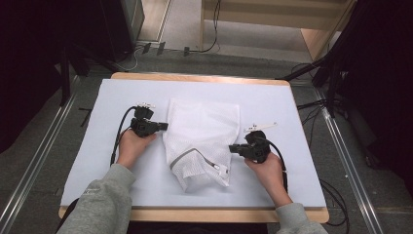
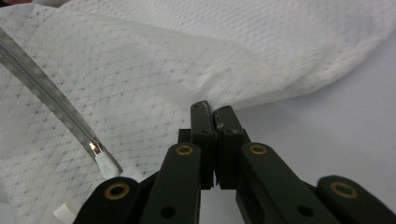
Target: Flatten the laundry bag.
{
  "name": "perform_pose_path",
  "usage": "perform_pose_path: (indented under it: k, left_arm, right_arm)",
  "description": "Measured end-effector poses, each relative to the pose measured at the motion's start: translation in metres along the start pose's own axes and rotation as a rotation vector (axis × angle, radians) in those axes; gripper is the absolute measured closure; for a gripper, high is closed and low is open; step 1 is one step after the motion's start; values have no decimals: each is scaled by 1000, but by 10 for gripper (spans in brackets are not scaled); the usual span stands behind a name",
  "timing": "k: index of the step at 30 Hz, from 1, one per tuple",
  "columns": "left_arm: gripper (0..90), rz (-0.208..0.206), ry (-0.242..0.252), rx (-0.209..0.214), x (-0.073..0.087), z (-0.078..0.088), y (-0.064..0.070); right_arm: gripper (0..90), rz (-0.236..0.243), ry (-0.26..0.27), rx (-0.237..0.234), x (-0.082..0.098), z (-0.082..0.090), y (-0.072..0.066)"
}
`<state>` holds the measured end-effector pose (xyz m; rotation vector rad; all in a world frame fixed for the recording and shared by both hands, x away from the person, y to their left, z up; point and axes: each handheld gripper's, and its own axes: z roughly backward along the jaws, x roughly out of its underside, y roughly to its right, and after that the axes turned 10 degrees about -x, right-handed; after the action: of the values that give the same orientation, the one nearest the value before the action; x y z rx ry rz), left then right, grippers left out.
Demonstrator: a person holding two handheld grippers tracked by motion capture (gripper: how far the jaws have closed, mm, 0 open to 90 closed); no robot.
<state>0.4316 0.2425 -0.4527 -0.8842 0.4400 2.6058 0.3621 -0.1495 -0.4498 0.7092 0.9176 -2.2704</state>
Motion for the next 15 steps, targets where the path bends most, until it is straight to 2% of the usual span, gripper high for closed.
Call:
perform_pose_path:
  k: [6,8,11,15]
  left_arm:
    - [900,37,17,-17,-3,7,-16]
    - [900,59,22,-10,-4,8,-20]
    - [900,65,30,-18,-7,7,-24]
    - [900,68,36,-9,-12,0,-25]
  right_arm:
    - [900,-7,9,17,-3,3,6]
    - [900,-2,8,23,-5,2,9]
    - [900,4,-2,52,-9,-1,14]
    - [900,-7,-1,87,-16,-4,26]
